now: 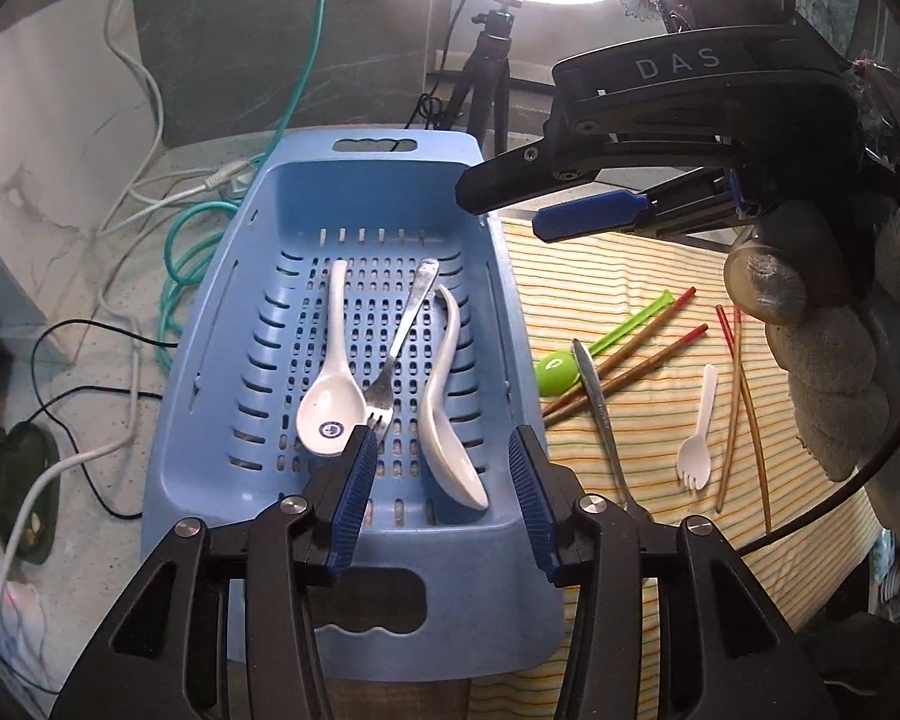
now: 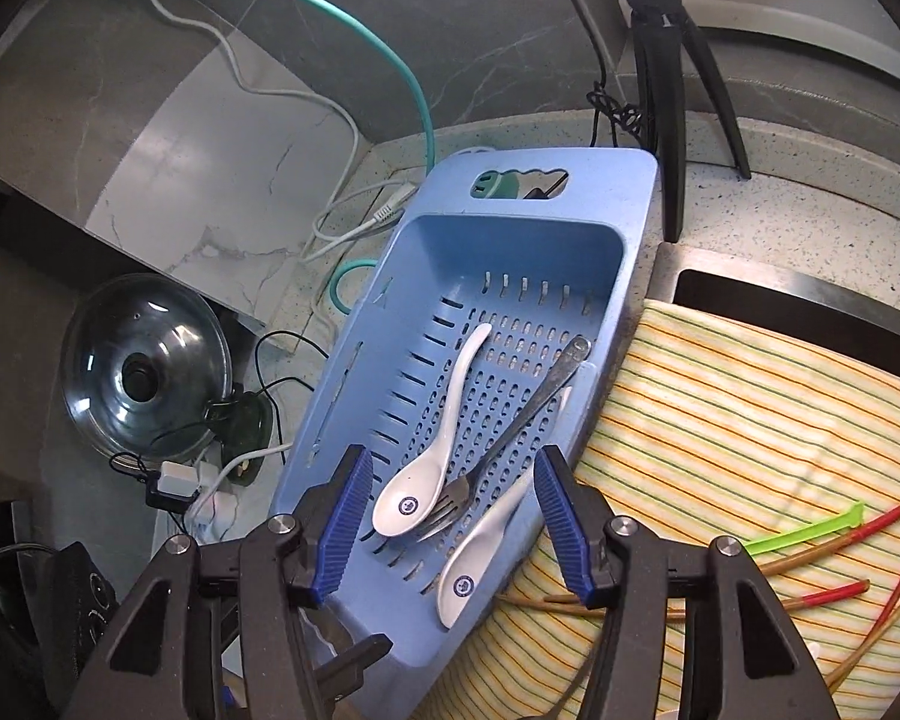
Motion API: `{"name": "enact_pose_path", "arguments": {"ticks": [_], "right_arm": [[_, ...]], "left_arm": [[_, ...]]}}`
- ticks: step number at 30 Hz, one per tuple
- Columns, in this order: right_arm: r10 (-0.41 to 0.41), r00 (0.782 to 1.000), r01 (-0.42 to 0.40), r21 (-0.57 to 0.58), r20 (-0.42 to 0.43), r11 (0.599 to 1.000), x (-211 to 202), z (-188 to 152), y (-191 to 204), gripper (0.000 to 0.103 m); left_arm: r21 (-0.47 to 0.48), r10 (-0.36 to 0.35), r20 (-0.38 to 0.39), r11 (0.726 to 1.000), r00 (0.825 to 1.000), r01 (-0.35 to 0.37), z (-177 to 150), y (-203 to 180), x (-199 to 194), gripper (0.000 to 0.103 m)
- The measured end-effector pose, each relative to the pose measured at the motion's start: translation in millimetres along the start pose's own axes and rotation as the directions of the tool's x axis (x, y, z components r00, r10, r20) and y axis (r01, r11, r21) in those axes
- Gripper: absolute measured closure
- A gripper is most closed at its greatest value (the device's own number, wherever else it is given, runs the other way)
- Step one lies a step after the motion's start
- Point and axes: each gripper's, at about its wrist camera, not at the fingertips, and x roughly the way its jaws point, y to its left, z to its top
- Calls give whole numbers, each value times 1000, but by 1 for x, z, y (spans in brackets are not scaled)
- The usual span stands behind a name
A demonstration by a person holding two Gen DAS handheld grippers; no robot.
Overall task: Organize utensils
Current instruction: 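Lower the steel fork into the blue basket and open the left gripper, then move the left gripper back over the cloth to the steel spoon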
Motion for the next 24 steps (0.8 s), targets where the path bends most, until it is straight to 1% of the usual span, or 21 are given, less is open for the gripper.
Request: {"name": "enact_pose_path", "arguments": {"ticks": [8,9,12,16,17,18,21,24], "right_arm": [[2,999,-1,-14,44,1000,-30,-12,-11,51],[2,999,-1,-15,49,1000,-34,-14,-12,51],[4,996,-3,-14,90,1000,-48,-22,-20,51],[24,991,-22,-21,131,1000,-63,-32,-29,51],[33,990,-30,-22,137,999,-66,-35,-31,51],[38,989,-35,-22,141,999,-69,-38,-33,51],[49,991,-46,-28,123,999,-74,-45,-39,51],[36,996,-33,-41,80,999,-74,-52,-45,51]], "left_arm": [[24,-26,12,999,1000,26,-9,-18,-9,58],[47,-21,28,999,999,20,-11,-20,-10,58],[62,-47,33,997,998,45,-18,-30,-13,58],[89,-81,19,993,997,79,-32,-47,-14,58],[91,-90,14,992,996,88,-35,-51,-14,58],[71,-104,12,992,994,103,-38,-54,-13,58],[59,-115,1,992,993,114,-46,-61,-11,58],[44,-127,-8,991,992,128,-54,-67,-8,59]]}}
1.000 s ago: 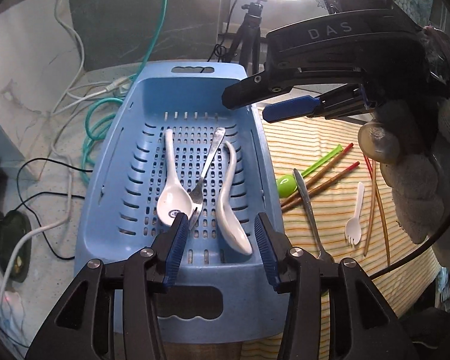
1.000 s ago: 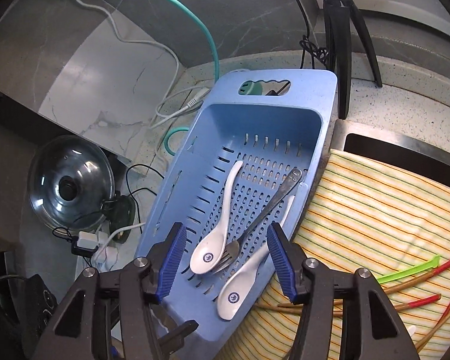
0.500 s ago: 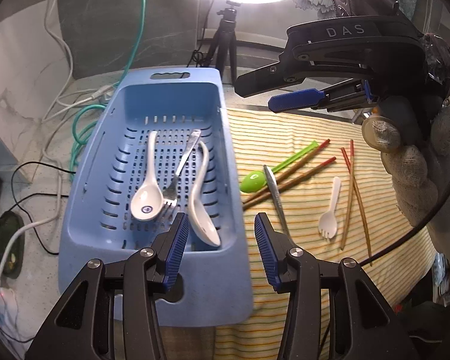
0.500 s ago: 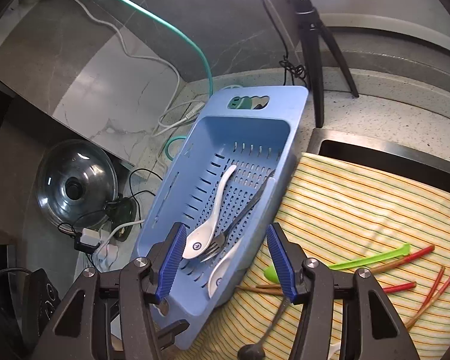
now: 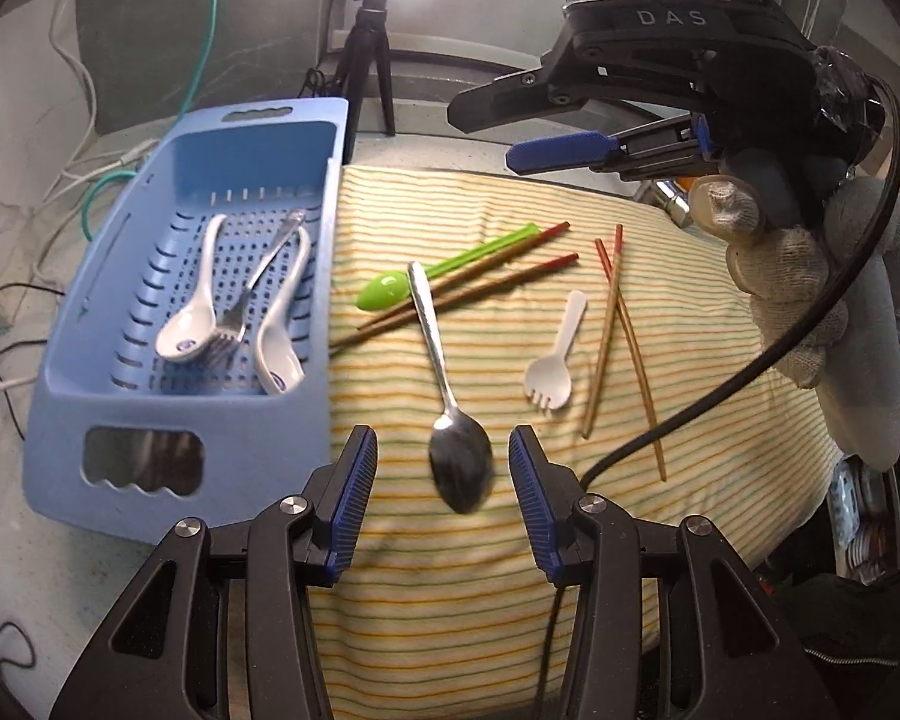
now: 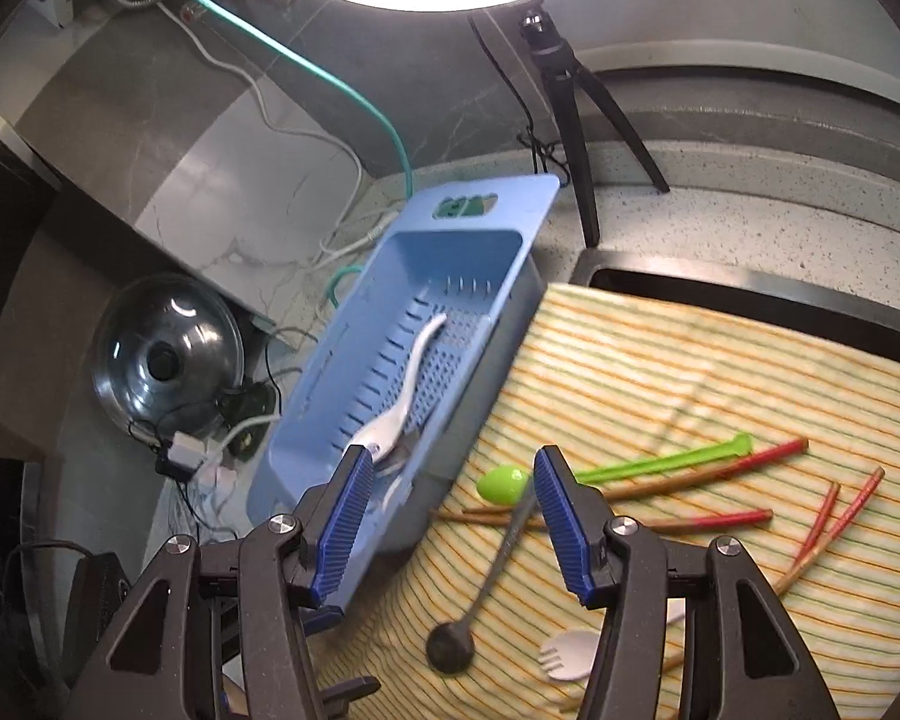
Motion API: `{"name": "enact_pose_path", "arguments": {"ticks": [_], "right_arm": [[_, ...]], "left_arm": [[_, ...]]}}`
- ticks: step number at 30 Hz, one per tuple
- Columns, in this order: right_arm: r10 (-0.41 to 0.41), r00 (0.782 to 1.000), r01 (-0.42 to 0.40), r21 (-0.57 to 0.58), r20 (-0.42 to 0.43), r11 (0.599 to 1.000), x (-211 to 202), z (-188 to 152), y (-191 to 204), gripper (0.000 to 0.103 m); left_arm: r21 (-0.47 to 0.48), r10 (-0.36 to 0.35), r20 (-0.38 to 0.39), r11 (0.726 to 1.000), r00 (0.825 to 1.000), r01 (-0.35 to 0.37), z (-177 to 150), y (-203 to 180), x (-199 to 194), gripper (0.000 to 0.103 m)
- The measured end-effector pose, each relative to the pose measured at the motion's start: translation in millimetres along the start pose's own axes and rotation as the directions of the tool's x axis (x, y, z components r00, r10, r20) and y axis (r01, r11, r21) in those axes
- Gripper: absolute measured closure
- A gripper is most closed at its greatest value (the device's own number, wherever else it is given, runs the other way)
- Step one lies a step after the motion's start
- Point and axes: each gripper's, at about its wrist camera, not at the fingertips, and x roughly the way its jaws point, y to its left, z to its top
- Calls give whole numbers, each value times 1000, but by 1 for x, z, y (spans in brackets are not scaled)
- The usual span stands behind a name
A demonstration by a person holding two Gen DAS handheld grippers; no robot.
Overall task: Organize utensils
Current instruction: 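Move the left gripper back over the cloth to the steel spoon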
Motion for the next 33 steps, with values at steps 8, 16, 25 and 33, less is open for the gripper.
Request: {"name": "enact_pose_path", "arguments": {"ticks": [8,16,25,33], "right_arm": [[30,995,-25,55,-92,998,6,-20,-25,51],[61,985,-47,90,-158,995,21,-34,-32,63],[57,991,-57,3,-119,998,-15,-33,-10,63],[57,983,-47,64,-172,997,18,-43,-24,64]], "left_arm": [[-30,-3,-34,1000,999,2,-18,-10,12,65],[-73,-22,-42,997,999,19,-23,-14,11,73],[-34,-27,-2,999,1000,27,-26,-30,-26,73],[-26,46,-48,999,998,-47,-26,-29,14,73]]}}
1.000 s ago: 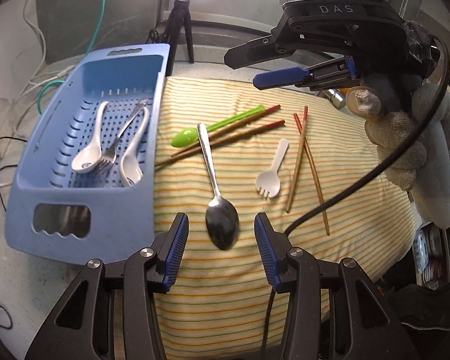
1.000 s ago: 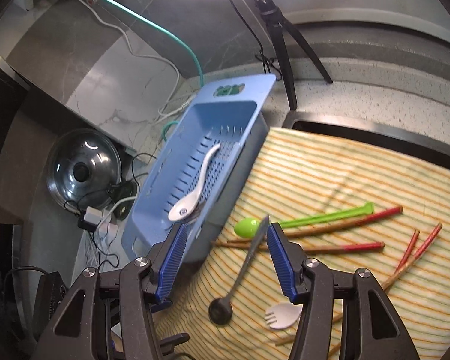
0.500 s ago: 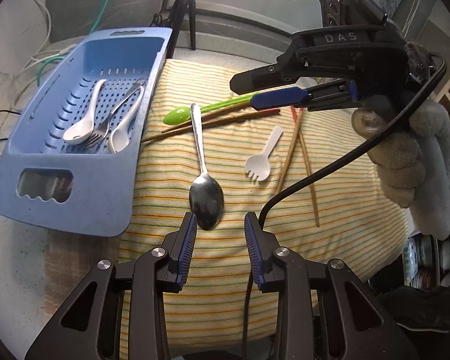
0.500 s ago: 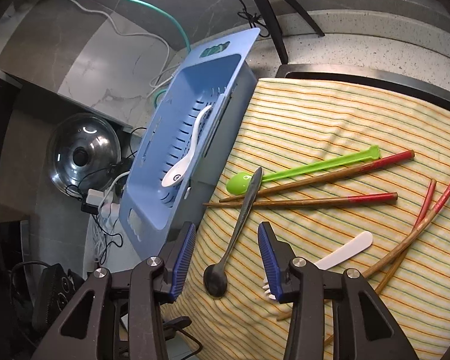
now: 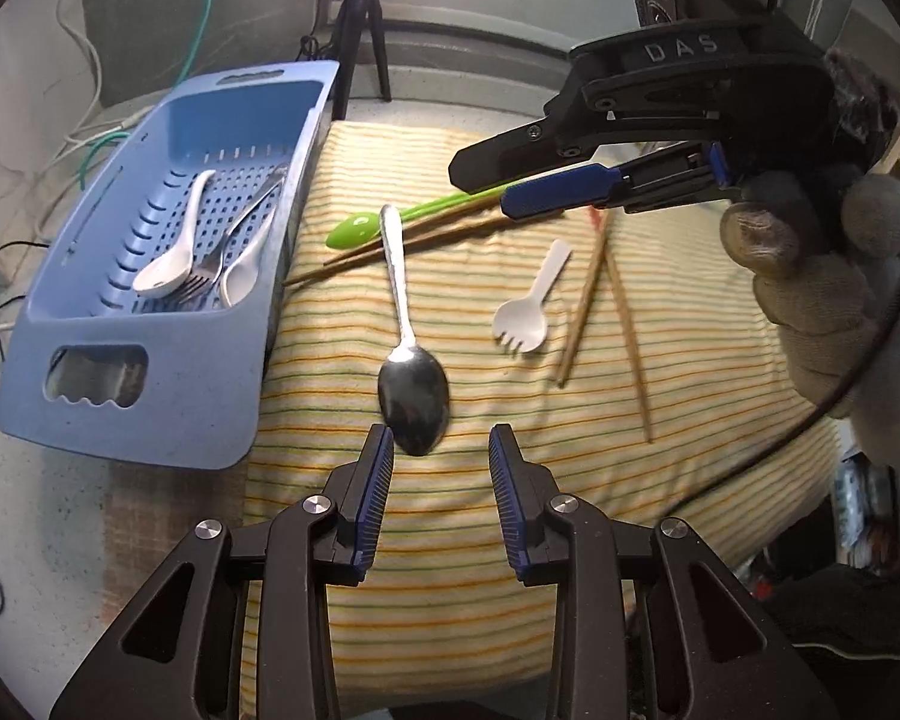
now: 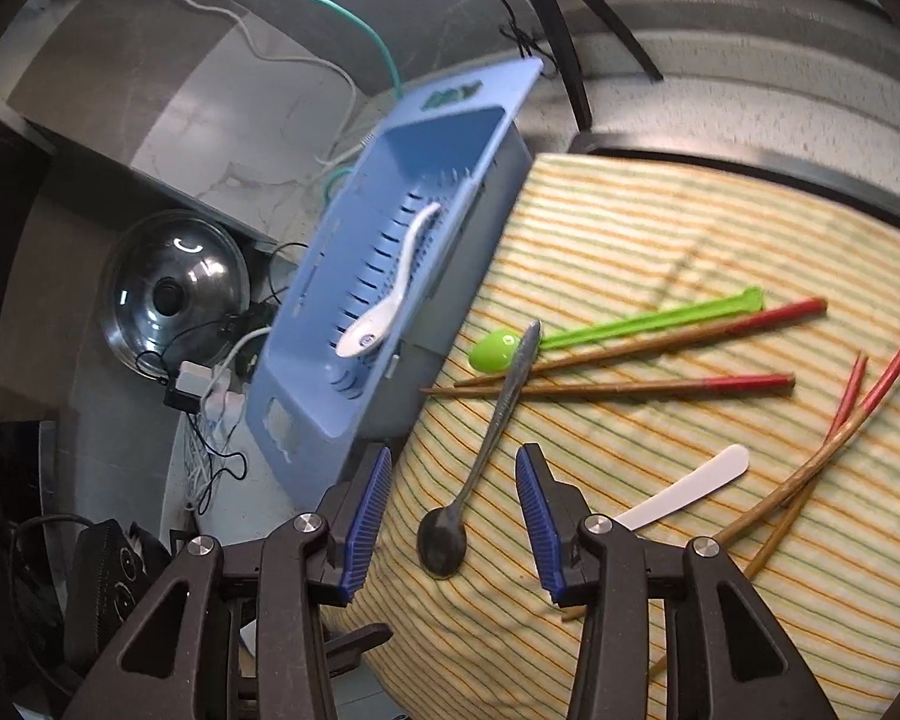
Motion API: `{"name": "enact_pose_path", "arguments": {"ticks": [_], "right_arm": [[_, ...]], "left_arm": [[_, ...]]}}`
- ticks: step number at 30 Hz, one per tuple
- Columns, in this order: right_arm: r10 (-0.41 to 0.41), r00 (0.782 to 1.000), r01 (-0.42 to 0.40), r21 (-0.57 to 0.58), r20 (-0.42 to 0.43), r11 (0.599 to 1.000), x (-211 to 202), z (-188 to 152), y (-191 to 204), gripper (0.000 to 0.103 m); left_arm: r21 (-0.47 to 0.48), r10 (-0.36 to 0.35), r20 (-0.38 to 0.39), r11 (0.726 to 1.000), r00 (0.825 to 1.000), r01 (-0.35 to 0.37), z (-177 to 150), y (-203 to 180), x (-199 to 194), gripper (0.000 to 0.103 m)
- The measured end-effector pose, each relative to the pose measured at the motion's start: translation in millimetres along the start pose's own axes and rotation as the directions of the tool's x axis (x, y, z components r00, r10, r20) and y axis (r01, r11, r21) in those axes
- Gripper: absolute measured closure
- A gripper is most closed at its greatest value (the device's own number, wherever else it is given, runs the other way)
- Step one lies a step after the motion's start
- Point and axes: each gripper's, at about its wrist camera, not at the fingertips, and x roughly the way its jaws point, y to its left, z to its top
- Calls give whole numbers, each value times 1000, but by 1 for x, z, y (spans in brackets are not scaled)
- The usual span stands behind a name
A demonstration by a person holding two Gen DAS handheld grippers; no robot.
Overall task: Organize utensils
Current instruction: 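Move the left gripper back over the cloth to the steel spoon, then close the left gripper on the steel spoon's handle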
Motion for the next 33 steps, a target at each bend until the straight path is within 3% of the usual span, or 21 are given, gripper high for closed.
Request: {"name": "enact_pose_path", "arguments": {"ticks": [9,19,24,30,31,33], "right_arm": [[40,996,-34,84,-79,996,48,-4,-13,75],[81,987,-62,144,-136,988,72,-17,-19,83],[101,986,-75,190,-135,979,75,-20,-25,92],[117,986,-91,205,-122,975,68,-22,-23,95],[126,985,-100,208,-119,973,66,-22,-23,97],[134,985,-110,203,-110,973,59,-20,-20,100]], "left_arm": [[16,39,-26,999,999,-38,0,1,28,73],[22,25,-1,999,1000,-25,3,2,36,73],[18,24,5,1000,1000,-24,3,1,38,76],[9,-2,7,1000,1000,2,2,1,34,76],[5,-8,11,1000,1000,8,2,1,32,77],[-3,-17,20,1000,1000,17,2,1,27,94]]}}
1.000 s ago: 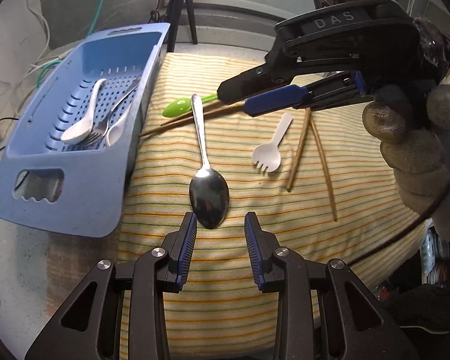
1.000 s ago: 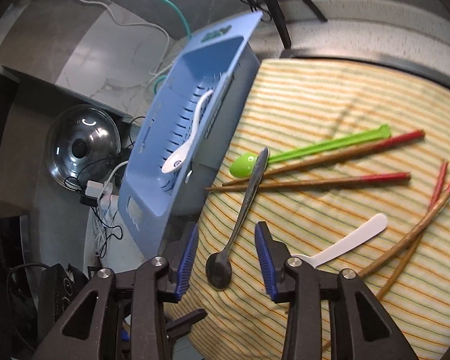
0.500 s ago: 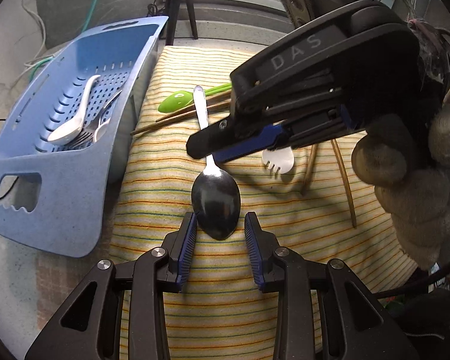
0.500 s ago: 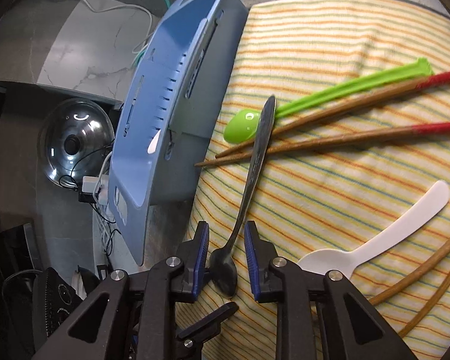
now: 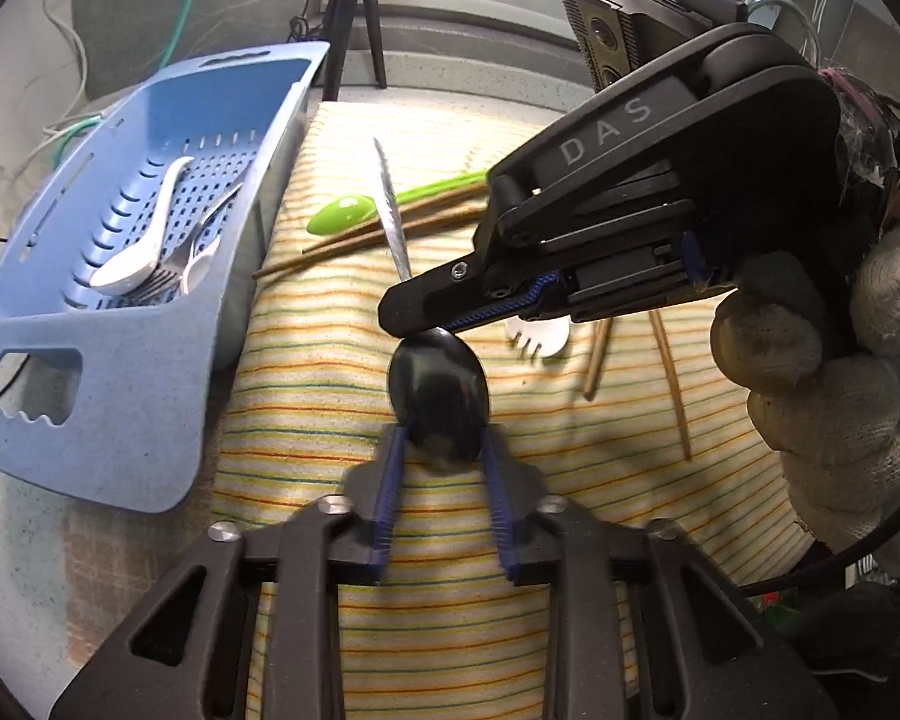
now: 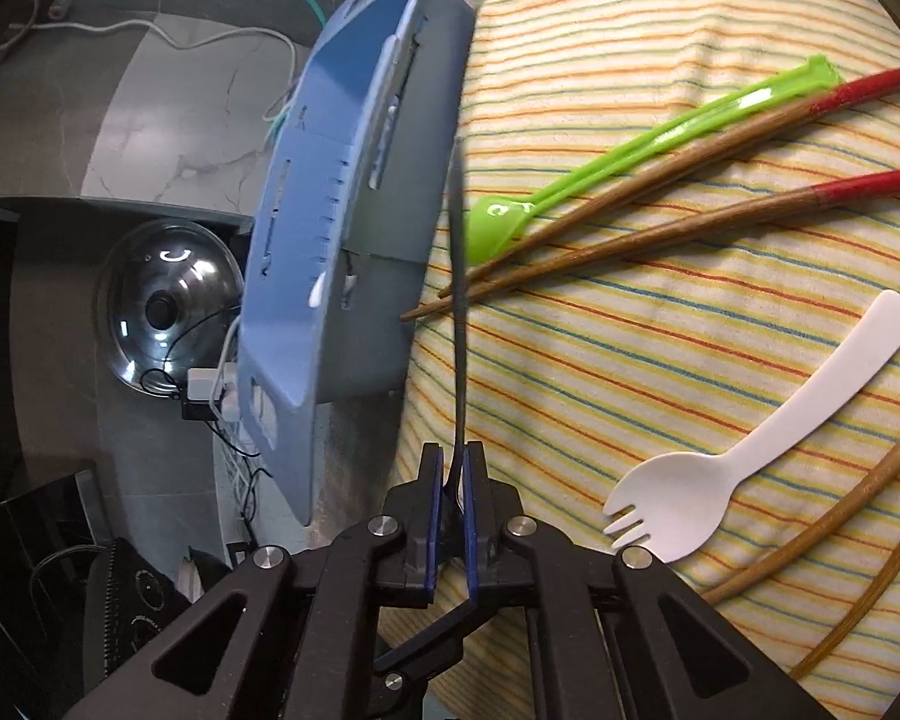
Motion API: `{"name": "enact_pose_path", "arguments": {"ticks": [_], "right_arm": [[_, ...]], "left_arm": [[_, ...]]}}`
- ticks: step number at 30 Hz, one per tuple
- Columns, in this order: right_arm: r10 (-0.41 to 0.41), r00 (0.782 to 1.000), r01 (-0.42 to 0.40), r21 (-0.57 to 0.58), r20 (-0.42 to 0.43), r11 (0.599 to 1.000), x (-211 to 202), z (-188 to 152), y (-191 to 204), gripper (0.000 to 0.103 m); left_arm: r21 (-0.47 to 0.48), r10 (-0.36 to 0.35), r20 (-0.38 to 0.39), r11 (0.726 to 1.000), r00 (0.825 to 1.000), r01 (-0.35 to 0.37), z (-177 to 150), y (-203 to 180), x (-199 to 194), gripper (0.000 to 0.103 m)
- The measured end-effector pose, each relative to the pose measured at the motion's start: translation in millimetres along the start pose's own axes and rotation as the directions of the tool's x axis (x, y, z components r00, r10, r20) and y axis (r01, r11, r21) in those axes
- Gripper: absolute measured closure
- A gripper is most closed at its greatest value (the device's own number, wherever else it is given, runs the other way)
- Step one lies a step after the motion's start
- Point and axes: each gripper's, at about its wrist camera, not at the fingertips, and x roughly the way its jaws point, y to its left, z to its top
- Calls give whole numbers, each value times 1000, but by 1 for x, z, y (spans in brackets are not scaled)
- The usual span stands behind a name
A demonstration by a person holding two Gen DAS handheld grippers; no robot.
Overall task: Organize utensils
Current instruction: 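Close the left gripper on the steel spoon's handle, then carry the steel spoon into the blue basket and open the left gripper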
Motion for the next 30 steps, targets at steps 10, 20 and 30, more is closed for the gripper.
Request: {"name": "enact_pose_path", "arguments": {"ticks": [10,20,30], "right_arm": [[-9,999,9,-6,35,1000,-11,-1,8,101],[44,996,-45,11,80,999,-35,1,18,101],[77,990,-75,-17,120,997,-31,30,56,101]], "left_arm": [[0,-22,9,1000,1000,22,8,2,-2,95],[33,-27,64,999,998,25,28,-1,-24,95],[54,21,100,998,995,-26,56,26,-42,95]]}}
